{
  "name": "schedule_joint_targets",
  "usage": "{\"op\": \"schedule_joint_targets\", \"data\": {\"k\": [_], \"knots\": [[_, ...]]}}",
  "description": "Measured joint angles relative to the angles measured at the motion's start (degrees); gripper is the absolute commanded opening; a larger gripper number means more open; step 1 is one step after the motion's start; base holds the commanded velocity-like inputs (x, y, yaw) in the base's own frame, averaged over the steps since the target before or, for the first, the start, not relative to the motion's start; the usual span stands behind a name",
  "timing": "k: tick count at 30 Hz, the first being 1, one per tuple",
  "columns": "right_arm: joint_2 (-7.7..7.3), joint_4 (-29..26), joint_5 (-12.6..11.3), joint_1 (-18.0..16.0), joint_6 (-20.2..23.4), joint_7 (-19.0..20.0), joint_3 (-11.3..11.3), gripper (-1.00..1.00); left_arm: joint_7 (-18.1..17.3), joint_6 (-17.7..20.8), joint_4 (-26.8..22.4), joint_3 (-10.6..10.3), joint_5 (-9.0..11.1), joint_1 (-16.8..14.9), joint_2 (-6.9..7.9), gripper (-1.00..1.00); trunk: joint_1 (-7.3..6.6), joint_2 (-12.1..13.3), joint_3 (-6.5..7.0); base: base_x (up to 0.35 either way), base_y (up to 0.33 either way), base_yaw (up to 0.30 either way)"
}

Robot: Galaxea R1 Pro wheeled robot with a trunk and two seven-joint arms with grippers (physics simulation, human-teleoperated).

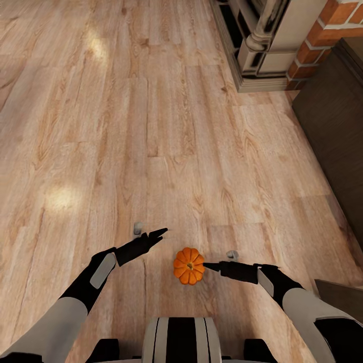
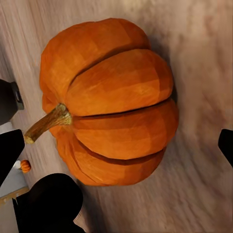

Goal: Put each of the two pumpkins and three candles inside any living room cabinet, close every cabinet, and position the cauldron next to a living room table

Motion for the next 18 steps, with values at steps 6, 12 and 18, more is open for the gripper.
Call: {"op": "schedule_joint_targets", "data": {"k": [6,12,18], "knots": [[0.00,0.0,0.0,0.0,0.0,-0.1,0.1,1.00,0.0,0.0,-1.3,-0.1,0.0,0.0,0.09,1.00,0.00,0.0,0.00,0.000,0.039,0.000],[-0.01,0.0,0.0,0.0,0.0,-0.1,0.1,1.00,0.0,0.0,-1.9,-0.1,0.0,0.0,0.12,1.00,0.00,0.0,0.00,0.000,0.008,0.000],[0.07,0.0,0.0,0.0,0.0,-0.2,0.3,1.00,0.0,0.0,-1.9,-0.1,0.0,0.0,0.10,1.00,0.00,0.0,0.00,0.080,0.131,0.000]]}}
